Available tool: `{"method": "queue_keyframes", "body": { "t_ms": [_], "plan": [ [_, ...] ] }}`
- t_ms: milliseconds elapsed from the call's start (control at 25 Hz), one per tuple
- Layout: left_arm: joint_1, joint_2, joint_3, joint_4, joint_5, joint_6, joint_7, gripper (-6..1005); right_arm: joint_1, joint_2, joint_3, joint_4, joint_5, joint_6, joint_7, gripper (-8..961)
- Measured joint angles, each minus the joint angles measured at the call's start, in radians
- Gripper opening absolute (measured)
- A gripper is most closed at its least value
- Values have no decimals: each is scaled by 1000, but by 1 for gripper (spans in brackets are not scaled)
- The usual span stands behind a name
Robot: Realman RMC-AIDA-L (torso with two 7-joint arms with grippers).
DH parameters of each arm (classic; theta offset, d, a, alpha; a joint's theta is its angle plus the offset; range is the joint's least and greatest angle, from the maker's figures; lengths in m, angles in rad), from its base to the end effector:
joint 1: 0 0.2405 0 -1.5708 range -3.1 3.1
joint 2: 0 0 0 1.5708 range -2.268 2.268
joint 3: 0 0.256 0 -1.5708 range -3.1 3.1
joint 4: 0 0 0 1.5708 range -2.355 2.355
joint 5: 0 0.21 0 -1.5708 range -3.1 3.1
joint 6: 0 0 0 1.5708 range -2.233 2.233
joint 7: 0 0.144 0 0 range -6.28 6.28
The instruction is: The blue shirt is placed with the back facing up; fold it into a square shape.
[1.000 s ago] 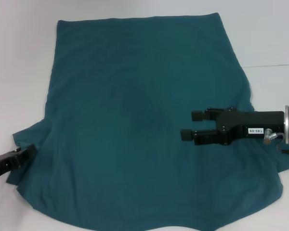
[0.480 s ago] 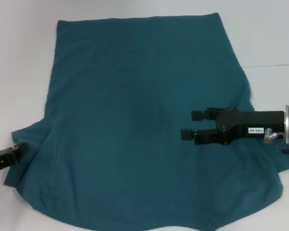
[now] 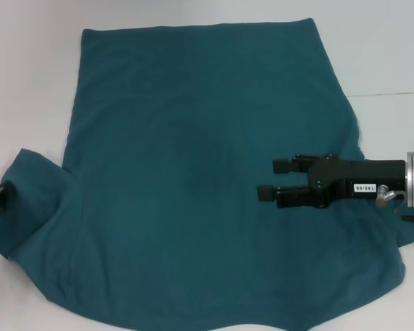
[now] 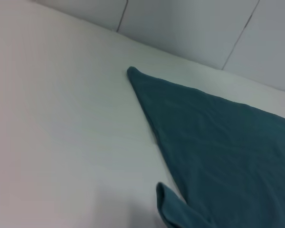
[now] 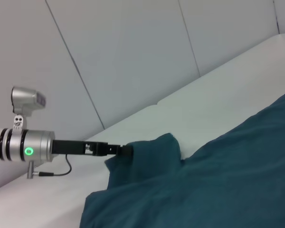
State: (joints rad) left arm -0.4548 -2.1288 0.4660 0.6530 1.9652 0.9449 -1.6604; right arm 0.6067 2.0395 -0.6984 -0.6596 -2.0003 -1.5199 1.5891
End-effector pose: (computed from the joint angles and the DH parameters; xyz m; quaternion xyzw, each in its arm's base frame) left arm -0.3613 0.3555 0.0342 -0.7312 -0.4899 -0.2302 0.4150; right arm 0.2450 0.3591 0.0144 -0.9243 0.2726 0.2375 0.1221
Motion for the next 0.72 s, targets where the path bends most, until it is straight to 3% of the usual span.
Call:
{"method": "queue_keyframes", "body": {
  "t_ms": [360,720],
  "plan": [
    [-8,13,0,19,5,-20,1,4,-1,2,1,0,0,1,3,924],
    [-1,11,-1,37,6,2,-8,4,-1,2,1,0,0,1,3,924]
  ]
}}
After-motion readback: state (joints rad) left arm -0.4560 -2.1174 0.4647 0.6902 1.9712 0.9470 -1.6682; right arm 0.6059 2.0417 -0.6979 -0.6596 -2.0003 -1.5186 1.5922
